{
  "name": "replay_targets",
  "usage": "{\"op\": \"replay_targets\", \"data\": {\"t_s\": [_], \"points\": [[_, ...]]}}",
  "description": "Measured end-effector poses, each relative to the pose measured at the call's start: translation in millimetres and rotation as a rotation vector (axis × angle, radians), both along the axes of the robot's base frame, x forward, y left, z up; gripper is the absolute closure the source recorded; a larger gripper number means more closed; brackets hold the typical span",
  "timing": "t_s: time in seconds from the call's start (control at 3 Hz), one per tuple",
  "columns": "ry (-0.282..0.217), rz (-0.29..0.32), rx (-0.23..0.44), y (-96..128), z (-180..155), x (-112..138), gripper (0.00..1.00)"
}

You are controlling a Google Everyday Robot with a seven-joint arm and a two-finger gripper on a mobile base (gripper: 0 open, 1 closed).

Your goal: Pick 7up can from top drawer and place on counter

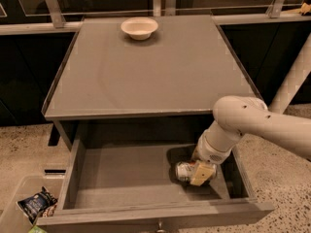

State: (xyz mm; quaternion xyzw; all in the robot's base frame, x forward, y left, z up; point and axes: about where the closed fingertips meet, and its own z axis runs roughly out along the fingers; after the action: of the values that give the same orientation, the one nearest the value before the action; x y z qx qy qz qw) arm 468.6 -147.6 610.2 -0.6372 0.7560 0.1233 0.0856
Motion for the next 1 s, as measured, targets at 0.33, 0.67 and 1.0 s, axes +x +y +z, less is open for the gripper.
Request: {"op": "replay_targets", "data": {"t_s": [0.33,0.67,1.0], "points": [[-0.035,0.022,-0.004,7,34,-5,1.0],[-0.096,0.033,-0.021,17,87,-9,1.0],[-0.184,0.022,-0.048,25,139,-11,1.0]]}}
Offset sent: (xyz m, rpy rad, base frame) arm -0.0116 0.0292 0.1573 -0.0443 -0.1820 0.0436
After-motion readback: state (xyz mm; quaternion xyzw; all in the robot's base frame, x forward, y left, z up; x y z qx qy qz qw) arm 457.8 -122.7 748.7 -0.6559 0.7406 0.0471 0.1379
